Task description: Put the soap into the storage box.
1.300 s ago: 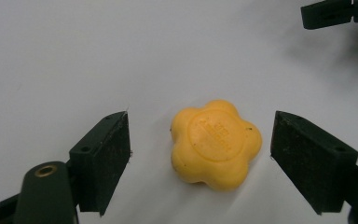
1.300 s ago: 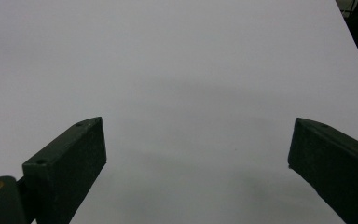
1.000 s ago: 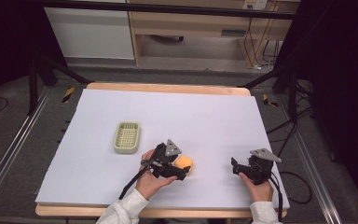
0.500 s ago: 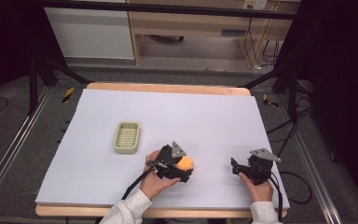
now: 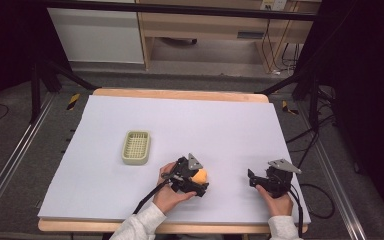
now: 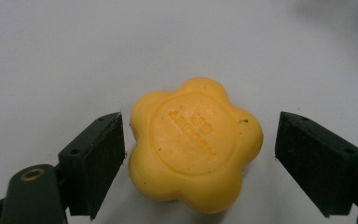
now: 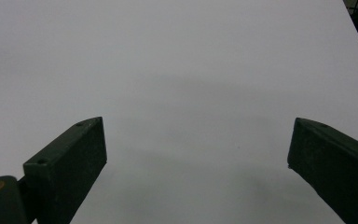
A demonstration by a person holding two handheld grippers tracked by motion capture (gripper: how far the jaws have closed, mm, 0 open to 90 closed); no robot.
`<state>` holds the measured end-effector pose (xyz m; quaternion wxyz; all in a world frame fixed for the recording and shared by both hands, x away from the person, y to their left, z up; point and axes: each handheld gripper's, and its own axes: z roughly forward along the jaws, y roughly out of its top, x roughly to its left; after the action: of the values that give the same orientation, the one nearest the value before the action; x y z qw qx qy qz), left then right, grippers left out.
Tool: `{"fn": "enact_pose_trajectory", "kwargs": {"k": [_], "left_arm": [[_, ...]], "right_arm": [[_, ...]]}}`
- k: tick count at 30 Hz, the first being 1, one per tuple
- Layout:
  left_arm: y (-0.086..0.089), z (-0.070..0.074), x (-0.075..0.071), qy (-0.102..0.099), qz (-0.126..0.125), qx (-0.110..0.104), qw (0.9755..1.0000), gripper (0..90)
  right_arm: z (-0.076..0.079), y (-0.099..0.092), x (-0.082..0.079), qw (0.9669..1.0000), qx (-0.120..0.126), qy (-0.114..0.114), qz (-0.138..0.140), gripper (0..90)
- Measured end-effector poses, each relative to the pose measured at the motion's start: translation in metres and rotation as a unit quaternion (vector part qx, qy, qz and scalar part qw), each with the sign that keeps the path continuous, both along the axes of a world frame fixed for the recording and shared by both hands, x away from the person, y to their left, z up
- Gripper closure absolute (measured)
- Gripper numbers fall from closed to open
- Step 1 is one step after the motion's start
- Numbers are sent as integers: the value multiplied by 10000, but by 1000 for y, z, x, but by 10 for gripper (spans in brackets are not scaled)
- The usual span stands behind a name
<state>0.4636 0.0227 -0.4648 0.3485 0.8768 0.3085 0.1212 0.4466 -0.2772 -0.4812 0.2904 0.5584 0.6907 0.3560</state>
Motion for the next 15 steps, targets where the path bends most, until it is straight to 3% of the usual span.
{"fn": "enact_pose_trajectory", "kwargs": {"k": [15], "left_arm": [[1,-9,4,69,-18,84,9999,209]], "right_arm": [[0,0,0,10000,2,26,-10,50]]}}
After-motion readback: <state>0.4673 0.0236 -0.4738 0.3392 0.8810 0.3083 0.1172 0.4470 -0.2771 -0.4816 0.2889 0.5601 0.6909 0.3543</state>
